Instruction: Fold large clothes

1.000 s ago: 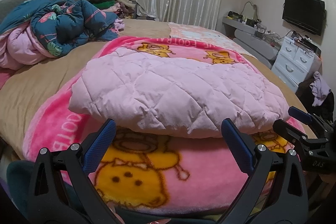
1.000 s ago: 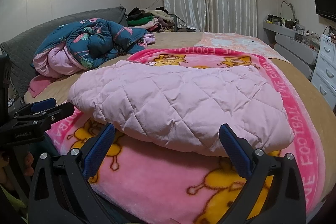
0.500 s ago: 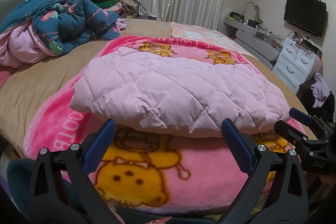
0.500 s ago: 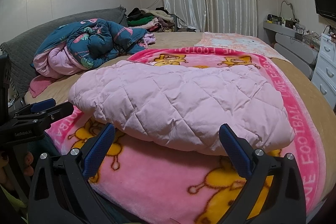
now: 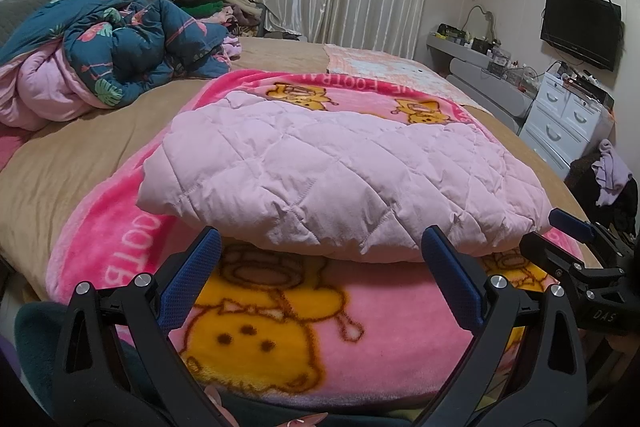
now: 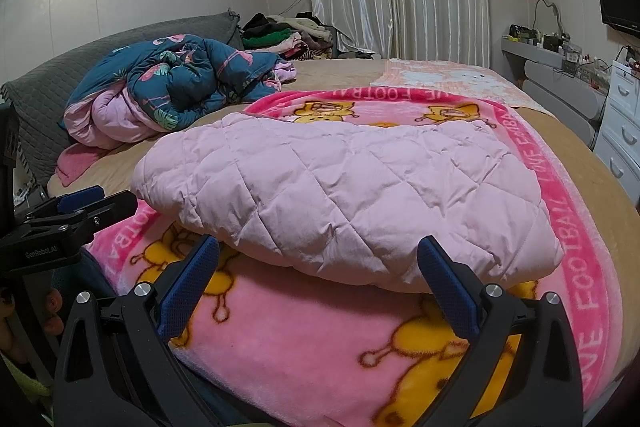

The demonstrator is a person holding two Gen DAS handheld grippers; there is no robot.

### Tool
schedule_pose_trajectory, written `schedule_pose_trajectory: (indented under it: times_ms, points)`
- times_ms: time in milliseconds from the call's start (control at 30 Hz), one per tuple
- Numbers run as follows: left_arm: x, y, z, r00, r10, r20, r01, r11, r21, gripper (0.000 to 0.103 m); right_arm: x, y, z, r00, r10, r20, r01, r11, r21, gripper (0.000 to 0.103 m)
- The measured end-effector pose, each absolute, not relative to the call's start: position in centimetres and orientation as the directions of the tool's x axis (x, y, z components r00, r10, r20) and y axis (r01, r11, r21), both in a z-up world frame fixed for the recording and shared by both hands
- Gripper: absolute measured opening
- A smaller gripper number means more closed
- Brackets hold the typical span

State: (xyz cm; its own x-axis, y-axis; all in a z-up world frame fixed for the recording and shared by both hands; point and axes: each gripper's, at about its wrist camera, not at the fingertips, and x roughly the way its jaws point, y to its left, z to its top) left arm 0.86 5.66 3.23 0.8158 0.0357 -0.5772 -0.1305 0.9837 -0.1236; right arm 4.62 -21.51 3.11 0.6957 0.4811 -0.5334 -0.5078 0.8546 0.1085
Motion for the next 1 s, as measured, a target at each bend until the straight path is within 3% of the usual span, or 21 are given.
schedule_pose_trajectory:
  times_ms: [1000]
  points:
    - [0.63,5.73,3.22,0.814,0.034,-0.579,-0.129,0.984,-0.124,0.094,4.56,-21.58,3.03,0.7,0.474,-0.535,-0.496,0.861,0.114,0.099]
